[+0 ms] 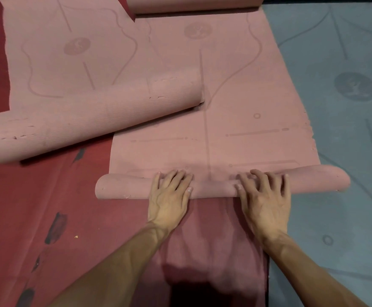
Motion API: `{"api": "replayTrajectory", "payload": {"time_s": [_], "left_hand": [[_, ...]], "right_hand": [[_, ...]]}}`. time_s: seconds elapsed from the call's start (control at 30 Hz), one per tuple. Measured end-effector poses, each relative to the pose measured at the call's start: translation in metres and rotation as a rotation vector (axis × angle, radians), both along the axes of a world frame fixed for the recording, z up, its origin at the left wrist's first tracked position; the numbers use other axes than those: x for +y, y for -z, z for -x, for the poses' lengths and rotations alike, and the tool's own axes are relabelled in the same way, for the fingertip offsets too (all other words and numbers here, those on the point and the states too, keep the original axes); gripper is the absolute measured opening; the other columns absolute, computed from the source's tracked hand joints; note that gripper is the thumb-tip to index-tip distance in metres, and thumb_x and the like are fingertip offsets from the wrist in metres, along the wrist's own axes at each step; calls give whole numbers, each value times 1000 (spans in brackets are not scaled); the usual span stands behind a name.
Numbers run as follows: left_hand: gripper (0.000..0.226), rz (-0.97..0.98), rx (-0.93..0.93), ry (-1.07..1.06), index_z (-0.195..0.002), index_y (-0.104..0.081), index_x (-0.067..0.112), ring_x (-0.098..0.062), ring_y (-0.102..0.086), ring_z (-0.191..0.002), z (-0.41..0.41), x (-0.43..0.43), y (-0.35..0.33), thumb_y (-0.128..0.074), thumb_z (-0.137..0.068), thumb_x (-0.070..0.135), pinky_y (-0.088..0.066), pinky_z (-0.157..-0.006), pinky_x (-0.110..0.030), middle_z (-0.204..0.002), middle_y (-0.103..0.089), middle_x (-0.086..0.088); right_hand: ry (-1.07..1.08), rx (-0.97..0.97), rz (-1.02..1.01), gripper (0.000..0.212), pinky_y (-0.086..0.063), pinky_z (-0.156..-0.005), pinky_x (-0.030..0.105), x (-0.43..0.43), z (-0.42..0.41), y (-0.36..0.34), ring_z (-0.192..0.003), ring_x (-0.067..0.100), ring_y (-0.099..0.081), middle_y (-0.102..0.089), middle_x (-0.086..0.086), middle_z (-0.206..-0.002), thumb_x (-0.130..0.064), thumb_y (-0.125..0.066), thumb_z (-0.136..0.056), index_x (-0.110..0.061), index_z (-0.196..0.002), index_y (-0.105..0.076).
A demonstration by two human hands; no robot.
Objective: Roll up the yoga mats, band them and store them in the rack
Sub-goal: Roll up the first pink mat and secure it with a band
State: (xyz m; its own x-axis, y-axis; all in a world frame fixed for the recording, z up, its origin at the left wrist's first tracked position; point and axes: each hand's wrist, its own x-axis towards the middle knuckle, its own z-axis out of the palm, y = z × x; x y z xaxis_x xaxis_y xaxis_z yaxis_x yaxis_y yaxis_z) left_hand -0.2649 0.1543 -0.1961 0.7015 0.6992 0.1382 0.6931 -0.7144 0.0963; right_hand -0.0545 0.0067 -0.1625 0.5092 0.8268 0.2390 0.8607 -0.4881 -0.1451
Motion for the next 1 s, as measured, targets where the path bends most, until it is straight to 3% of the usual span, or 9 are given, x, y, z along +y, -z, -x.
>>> {"api": "replayTrajectory", "payload": {"time_s": [0.13,0.23,0.37,0.43,0.5,0.6,0.7,0.8,1.0], "left_hand": [[43,4,-79,-36,-136,-67,30,-19,-53,-124,-2,0,-4,-38,-105,38,-31,-117,-51,-130,-60,1],[42,2,-118,-26,-134,-68,30,-21,-53,-105,-1,2,-7,-41,-104,38,-38,-103,-44,-114,-58,3],[42,38,-132,-9,-136,-67,29,-22,-55,-97,-3,9,-9,-40,-105,41,-38,-97,-40,-108,-59,4],[47,50,-154,24,-142,-61,24,-25,-57,-103,2,14,-7,-41,-105,44,-37,-100,-40,-114,-60,1],[55,58,-179,98,-149,-52,17,-25,-53,-119,15,18,-6,-44,-104,48,-32,-114,-41,-131,-59,-4],[51,-75,-88,212,-152,-48,20,-29,-53,-130,39,18,-4,-42,-108,44,-24,-124,-52,-141,-58,-8],[48,-107,-56,20,-151,-52,25,-33,-54,-134,48,10,-3,-41,-107,40,-21,-122,-62,-145,-57,-8],[49,-26,-70,-144,-150,-54,28,-28,-47,-142,43,1,-1,-38,-106,42,-12,-125,-61,-149,-54,-2],[47,31,-62,-135,-145,-58,31,-22,-54,-131,35,22,-8,-32,-107,42,-20,-123,-59,-136,-62,5]], "right_hand": [[-62,26,-22,36,-31,-117,60,-12,-10,8,-113,38,-55,-66,9,-121,-34,-53,-103,-12,-127,-67],[-79,11,6,31,-37,-111,57,-8,-16,7,-110,37,-56,-66,6,-119,-36,-50,-104,-14,-118,-67],[-95,-22,40,35,-39,-106,53,-2,-23,7,-109,35,-56,-67,4,-116,-39,-45,-105,-17,-117,-68],[-92,-20,34,36,-38,-108,53,-1,-26,8,-110,35,-56,-67,4,-115,-40,-43,-105,-17,-118,-68],[-97,-11,16,37,-36,-113,56,-2,-27,12,-115,34,-56,-68,4,-119,-39,-44,-105,-17,-121,-69],[-120,11,5,42,-27,-120,61,-5,-28,21,-129,35,-55,-67,7,-131,-38,-43,-106,-15,-130,-69],[-129,18,32,48,-23,-121,63,-4,-31,25,-137,35,-52,-64,9,-139,-40,-38,-107,-15,-137,-66],[-128,33,58,54,-23,-121,64,0,-32,23,-139,35,-51,-64,10,-141,-42,-31,-108,-14,-139,-66],[-10,-29,97,60,-3,-124,63,-7,-33,3,-150,35,-37,-50,13,-155,-49,-40,-102,-12,-147,-54]]}}
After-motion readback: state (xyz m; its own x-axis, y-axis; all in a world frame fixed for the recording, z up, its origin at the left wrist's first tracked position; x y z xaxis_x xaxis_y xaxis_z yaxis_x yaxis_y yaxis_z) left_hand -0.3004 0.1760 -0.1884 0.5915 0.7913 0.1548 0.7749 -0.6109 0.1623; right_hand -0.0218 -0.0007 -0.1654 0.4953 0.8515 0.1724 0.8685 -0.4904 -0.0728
